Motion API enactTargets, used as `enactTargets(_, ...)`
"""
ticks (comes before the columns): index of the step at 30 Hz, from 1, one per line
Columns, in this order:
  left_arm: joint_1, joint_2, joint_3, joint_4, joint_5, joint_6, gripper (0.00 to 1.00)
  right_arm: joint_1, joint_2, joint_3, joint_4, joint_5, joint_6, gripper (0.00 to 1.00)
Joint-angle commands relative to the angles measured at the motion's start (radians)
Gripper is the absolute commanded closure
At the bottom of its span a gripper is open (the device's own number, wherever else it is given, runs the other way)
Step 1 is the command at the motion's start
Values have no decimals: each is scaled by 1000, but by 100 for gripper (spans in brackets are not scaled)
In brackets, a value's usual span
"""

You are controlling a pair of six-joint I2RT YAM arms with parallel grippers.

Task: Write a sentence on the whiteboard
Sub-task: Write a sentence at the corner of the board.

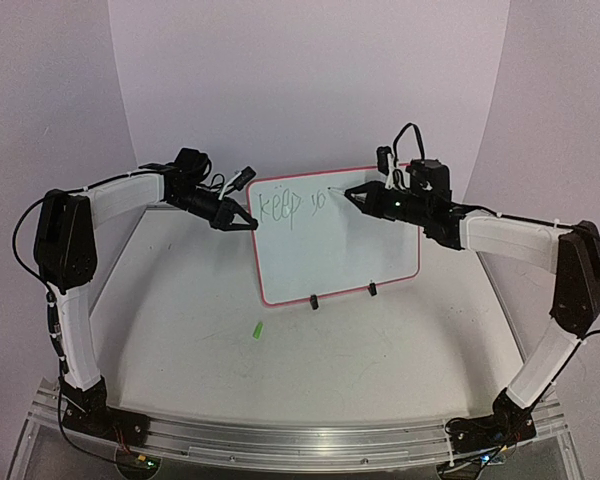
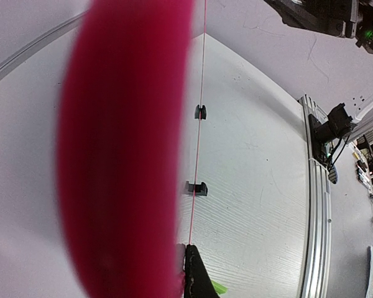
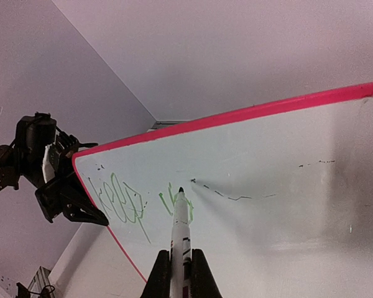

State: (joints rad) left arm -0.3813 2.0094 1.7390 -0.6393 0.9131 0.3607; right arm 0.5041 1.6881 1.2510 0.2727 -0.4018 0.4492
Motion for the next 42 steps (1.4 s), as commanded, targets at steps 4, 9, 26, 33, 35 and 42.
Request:
enactTargets(4,-16,-19,2,-22,-63,53,100,-5,3,37,31,20,-4,100)
enactTargets(9,-17,-19,2,-22,-61,52,100,-4,26,49,28,18,-4,100)
enactTargets(26,-17,-19,2,-22,-63,53,100,-5,26,-2,-15,55,-3,100)
enactTargets(33,-16,-21,3,-22,-63,53,100,-5,8,-42,-20,64,3,100)
enactTargets(35,-17,-20,3,-22,-62,52,100,-5,0,-40,-26,75,-3,100)
enactTargets(42,-18,-22,3,-22,-61,53,100,-5,-10,3,-40,110,-24,100)
